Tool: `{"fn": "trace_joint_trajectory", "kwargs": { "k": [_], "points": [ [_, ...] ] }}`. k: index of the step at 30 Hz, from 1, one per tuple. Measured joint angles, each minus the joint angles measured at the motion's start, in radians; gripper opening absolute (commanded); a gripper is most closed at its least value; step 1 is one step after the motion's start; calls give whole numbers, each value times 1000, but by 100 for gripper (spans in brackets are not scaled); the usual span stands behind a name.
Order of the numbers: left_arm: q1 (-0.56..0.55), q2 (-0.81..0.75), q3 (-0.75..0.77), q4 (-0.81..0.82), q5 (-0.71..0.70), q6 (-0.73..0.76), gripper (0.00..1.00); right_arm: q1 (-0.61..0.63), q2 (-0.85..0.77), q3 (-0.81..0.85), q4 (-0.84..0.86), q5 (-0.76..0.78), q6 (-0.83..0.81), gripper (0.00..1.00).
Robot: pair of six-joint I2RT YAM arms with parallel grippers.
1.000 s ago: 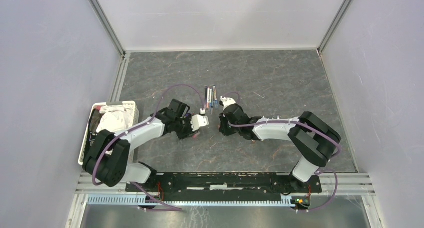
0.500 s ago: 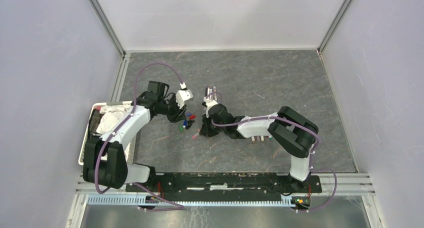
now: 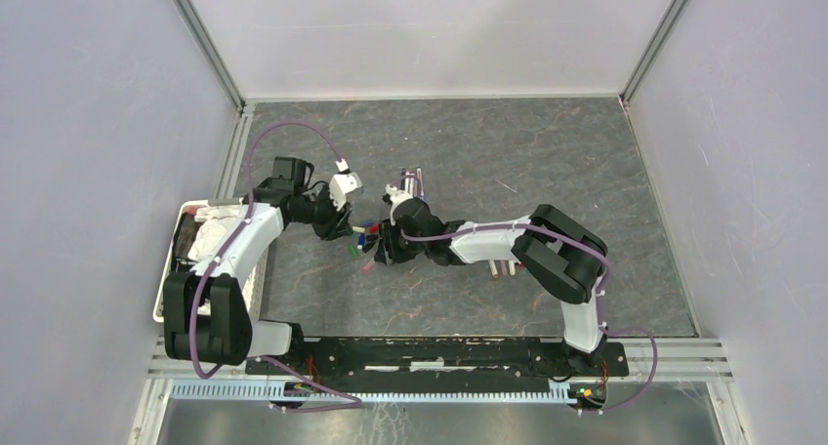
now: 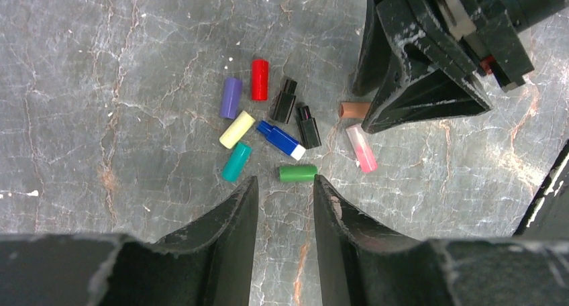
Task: Open the pen caps
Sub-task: Move the pen cap to the center of the board, then pick up the pen from the center of the board.
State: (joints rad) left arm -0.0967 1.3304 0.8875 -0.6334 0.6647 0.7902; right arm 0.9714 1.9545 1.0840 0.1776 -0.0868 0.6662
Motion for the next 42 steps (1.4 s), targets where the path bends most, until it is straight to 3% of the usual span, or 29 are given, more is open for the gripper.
{"fn": "trace_joint_trajectory", "kwargs": {
  "k": [9,18,24,32,42],
  "points": [
    [42,12,54,-90,0,22,48,-92,-85,-2,-100,10,-39,51],
    [89,55,252,-134,0,-16,51,-212,-153,176,-331,196,-166,44],
    [91,67,283,-170,1,-45,51,-248,-34,339,-420,316,-251,40],
    [91,68,283,-196,23,-53,52,-266,217,571,-521,340,-306,39],
    [91,67,283,-208,26,-53,54,-298,291,616,-539,343,-308,29]
  ]
}}
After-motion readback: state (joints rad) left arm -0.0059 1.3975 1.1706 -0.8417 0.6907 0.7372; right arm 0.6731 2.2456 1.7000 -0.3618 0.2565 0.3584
